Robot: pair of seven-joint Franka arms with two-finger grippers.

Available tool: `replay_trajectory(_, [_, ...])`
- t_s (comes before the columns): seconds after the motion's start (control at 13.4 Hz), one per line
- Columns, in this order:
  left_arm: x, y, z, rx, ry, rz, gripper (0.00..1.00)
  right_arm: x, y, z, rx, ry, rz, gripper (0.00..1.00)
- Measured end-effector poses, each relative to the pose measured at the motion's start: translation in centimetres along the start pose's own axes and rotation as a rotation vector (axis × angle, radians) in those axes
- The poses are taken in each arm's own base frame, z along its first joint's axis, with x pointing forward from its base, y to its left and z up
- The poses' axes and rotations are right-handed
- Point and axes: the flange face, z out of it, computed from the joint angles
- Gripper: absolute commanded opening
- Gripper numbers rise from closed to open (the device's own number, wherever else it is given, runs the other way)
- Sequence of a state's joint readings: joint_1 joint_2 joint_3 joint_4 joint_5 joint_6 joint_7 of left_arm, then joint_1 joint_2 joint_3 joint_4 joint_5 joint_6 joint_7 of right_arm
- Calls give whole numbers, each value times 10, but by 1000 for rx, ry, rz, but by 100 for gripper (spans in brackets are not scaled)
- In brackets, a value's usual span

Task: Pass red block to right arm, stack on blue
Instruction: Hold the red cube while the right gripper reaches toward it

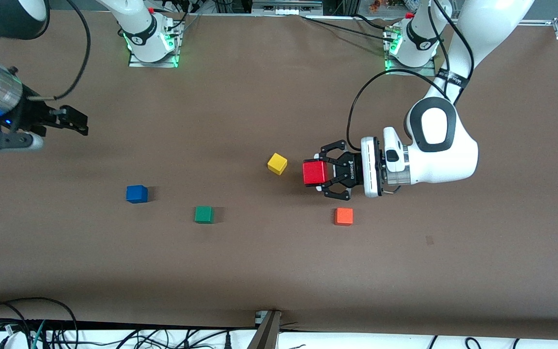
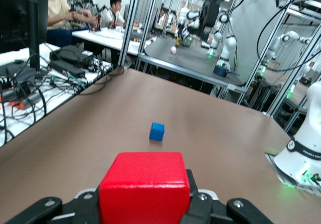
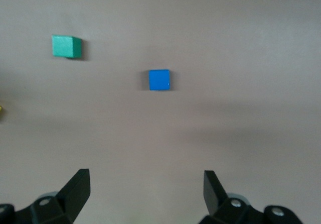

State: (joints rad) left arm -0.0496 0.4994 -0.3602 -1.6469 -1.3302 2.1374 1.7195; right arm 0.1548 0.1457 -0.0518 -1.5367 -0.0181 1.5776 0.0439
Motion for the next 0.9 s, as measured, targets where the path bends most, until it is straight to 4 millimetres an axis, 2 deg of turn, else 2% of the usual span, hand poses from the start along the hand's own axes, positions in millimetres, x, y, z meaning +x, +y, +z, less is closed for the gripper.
replay_trajectory(0.15, [3, 4, 8, -9, 19, 5, 1, 12, -2, 23, -2, -39, -63, 100])
replay_trajectory(0.3, [5, 10, 19, -26, 16, 14, 1, 13, -9, 26, 38, -42, -109, 100])
replay_trajectory(0.45, [6, 19, 37, -52, 10, 54, 1, 13, -27, 23, 187, -39, -109, 100])
replay_trajectory(0.6, [2, 22, 51, -53, 34, 111, 1, 19, -39, 31, 355, -58, -89, 100])
replay_trajectory(0.9, [-8, 19, 66, -22, 148, 199, 0, 53, -36, 75, 806, -141, 77, 100])
